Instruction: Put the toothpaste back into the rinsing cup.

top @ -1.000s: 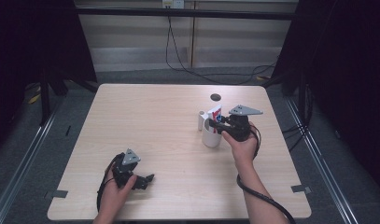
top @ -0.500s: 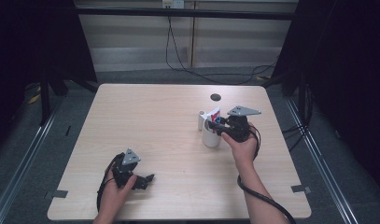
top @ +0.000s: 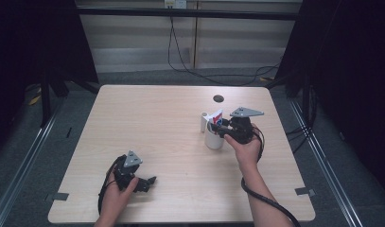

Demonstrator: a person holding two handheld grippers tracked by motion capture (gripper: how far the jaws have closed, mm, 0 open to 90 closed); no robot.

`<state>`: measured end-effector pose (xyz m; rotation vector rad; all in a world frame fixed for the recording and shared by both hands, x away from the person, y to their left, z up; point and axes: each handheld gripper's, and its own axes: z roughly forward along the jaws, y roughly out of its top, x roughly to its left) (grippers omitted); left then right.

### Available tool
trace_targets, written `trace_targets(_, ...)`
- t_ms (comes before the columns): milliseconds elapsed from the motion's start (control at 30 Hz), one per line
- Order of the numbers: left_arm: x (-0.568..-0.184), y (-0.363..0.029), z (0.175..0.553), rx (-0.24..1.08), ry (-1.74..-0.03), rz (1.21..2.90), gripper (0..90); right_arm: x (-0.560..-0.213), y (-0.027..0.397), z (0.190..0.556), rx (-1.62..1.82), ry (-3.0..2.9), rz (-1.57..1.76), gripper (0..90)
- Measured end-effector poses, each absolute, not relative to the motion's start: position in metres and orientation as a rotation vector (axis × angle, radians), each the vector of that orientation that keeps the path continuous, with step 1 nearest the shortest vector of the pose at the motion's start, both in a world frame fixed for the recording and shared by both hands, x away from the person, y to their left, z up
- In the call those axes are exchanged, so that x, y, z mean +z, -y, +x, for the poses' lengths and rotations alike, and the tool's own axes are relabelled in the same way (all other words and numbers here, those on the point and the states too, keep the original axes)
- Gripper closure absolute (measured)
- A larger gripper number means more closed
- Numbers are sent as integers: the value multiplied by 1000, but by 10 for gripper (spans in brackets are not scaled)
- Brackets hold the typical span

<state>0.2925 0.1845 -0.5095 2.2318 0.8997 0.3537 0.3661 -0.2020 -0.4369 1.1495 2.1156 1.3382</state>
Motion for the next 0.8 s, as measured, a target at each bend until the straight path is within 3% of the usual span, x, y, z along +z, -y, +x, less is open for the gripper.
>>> trace_targets(800,-509,-185,293,354,-899,2232,0,-436,199,363,1310,-2142,1126,506)
